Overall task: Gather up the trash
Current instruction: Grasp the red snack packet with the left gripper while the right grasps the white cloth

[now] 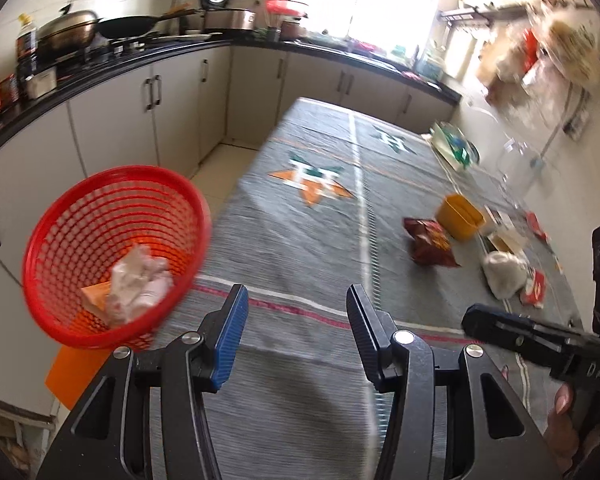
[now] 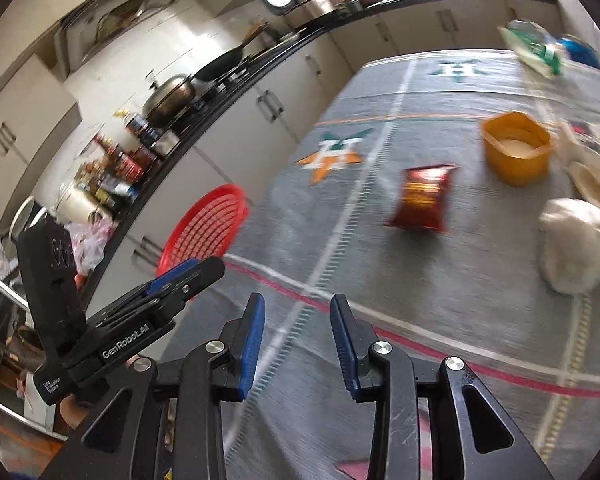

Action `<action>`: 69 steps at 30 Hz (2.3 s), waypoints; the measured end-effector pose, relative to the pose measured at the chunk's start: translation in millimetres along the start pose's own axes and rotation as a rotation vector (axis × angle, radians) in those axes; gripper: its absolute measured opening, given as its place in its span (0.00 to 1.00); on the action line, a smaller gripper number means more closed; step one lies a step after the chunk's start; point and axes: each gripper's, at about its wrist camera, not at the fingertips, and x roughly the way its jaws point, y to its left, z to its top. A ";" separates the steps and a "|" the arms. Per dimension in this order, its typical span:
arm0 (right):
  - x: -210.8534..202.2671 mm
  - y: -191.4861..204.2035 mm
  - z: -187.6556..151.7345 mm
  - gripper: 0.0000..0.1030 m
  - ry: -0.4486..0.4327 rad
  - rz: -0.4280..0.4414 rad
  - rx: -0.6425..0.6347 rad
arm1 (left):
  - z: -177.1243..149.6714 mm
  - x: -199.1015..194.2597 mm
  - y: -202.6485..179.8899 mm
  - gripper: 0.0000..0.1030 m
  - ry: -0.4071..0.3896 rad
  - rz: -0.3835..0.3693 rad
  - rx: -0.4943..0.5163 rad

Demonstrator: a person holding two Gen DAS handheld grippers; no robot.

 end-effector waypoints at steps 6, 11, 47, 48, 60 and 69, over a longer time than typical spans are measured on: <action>-39.5 -45.2 3.2 0.36 -0.095 -0.046 0.091 | 0.5 4.4 -34.1 0.51 0.022 -0.013 0.063; -73.8 -77.9 11.1 0.41 -0.197 -0.130 0.141 | 0.6 12.3 -61.0 0.53 0.053 -0.029 0.109; -73.9 -121.3 14.0 0.32 -0.275 -0.273 0.114 | 59.3 125.2 -128.6 0.60 0.197 0.008 0.106; -74.6 -120.7 14.3 0.32 -0.280 -0.275 0.111 | 58.6 129.1 -130.1 0.60 0.202 0.010 0.112; -73.1 -118.3 12.9 0.32 -0.273 -0.261 0.101 | 34.5 115.4 -125.9 0.34 0.143 0.030 0.176; -65.8 -99.4 9.7 0.32 -0.266 -0.275 0.010 | 10.9 63.0 -120.0 0.34 -0.018 0.033 0.175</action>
